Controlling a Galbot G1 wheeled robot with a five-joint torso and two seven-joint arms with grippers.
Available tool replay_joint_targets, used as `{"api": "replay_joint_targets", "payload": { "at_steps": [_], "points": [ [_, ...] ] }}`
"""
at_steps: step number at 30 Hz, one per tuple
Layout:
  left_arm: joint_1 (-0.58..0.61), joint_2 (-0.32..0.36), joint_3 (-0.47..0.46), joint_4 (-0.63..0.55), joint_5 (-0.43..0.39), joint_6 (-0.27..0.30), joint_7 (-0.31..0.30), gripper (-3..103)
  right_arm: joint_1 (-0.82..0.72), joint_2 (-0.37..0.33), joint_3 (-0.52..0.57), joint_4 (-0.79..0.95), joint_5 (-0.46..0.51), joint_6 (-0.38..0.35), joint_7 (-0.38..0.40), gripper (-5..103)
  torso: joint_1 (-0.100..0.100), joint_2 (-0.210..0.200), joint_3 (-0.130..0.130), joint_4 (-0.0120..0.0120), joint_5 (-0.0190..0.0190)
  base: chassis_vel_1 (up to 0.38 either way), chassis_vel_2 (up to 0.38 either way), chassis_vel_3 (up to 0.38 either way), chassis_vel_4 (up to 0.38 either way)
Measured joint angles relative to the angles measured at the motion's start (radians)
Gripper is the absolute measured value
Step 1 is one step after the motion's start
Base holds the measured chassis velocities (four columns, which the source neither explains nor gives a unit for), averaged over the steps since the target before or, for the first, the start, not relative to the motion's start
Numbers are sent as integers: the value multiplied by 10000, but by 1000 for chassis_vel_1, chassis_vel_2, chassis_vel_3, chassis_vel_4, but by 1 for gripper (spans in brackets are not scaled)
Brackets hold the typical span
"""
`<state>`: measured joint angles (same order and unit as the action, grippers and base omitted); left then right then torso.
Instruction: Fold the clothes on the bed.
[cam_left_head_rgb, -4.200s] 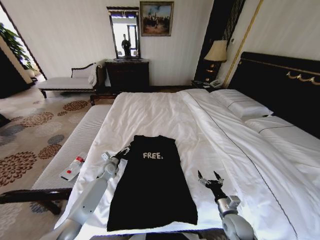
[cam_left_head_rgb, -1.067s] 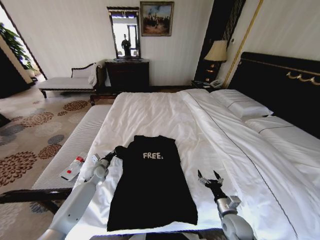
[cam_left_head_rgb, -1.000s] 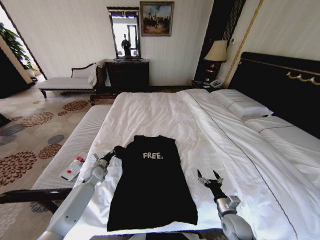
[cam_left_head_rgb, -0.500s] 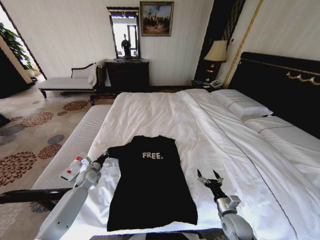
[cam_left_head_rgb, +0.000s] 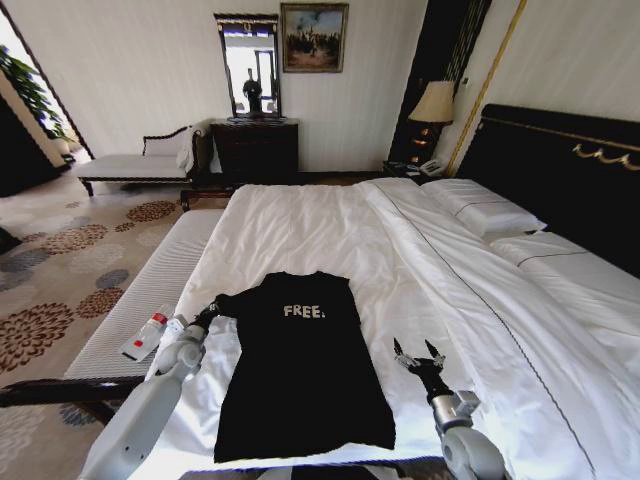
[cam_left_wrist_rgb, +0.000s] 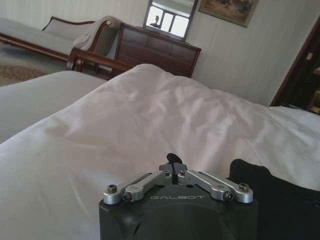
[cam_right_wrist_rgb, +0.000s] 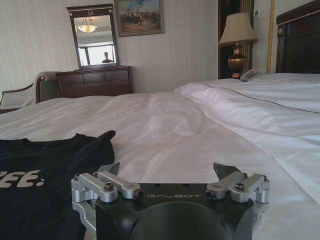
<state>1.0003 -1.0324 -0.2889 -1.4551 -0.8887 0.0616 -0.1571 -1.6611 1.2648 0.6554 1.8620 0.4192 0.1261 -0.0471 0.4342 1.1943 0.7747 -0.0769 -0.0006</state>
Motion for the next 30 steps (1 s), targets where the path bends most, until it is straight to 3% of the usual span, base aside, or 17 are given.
{"api": "replay_joint_targets", "payload": {
  "at_steps": [1,6,7,8,10,15,21,30],
  "points": [
    [0,0,0,0,0,0,0,0,0,0,0,0,0,0,0,100,0,0,0,0,0,0,0,0,0],
    [-397,-29,1157,-579,2240,-6,-46,0,-49,-1,65,-3,16,32,-21,100,-1,0,0,-2,0,0,0,0,0],
    [-397,-29,1157,-579,2240,-6,-46,0,-49,-1,65,-3,16,32,-21,100,-1,0,0,-2,0,0,0,0,0],
    [-541,53,1723,-785,2971,-71,36,0,-55,-13,108,-2,51,36,-28,100,-1,0,0,-3,0,0,0,0,0],
    [-787,156,2441,-932,3675,-200,147,0,-59,-29,155,-2,104,43,-38,100,-1,0,0,-1,0,0,0,0,0],
    [-1401,326,3636,-886,4799,-624,372,0,-84,-31,243,-8,164,92,-77,100,-1,0,0,-2,0,0,0,0,0],
    [-1758,448,4615,-754,5344,-862,570,0,-115,-12,308,-32,176,137,-102,100,-1,0,0,-3,-1,0,0,0,0],
    [-1431,689,4981,-610,5809,-1147,878,0,-118,-35,360,-50,204,157,-120,100,-1,0,0,0,-1,0,0,0,0]
  ]
}}
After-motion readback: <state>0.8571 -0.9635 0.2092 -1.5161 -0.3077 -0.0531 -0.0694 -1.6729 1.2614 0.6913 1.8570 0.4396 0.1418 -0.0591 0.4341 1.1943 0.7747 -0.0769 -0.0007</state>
